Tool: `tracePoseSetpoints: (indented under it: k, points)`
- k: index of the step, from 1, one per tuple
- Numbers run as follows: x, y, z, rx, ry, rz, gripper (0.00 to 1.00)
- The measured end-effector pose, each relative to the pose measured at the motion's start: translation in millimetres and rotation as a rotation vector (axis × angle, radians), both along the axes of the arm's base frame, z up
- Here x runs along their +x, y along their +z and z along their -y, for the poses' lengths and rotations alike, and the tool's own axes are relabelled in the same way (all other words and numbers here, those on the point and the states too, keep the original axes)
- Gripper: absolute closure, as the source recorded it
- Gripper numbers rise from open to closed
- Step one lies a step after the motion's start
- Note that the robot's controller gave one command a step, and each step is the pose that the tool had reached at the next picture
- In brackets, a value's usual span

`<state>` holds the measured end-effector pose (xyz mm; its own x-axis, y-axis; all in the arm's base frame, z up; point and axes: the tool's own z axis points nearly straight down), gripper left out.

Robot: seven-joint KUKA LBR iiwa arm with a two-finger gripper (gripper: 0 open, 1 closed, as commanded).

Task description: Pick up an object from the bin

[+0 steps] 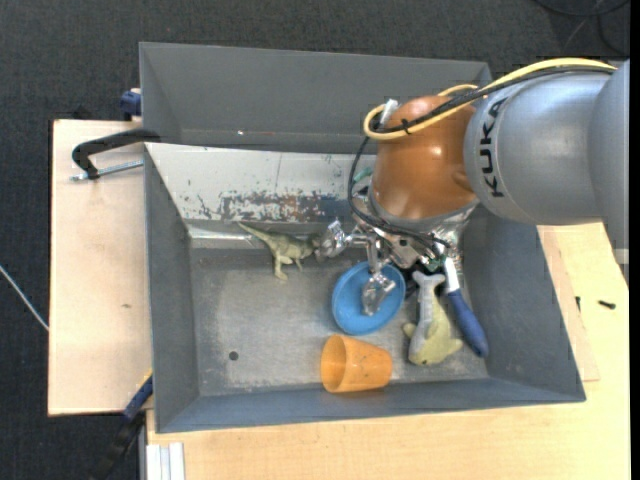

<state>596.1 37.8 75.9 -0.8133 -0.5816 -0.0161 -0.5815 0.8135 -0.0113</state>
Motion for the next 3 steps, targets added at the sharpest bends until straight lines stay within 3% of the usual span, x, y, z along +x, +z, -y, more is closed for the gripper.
tracePoseSetpoints:
  k: [1,2,3]
  points:
    - [2.0,1.8,-0.8,0.002,-0.002,-0.012,0.00]
    - [3.7,6.8,-0.6,0.000,-0.002,-0.014,1.00]
    - [6.0,14.7,-0.9,0.001,-0.004,-0.014,1.00]
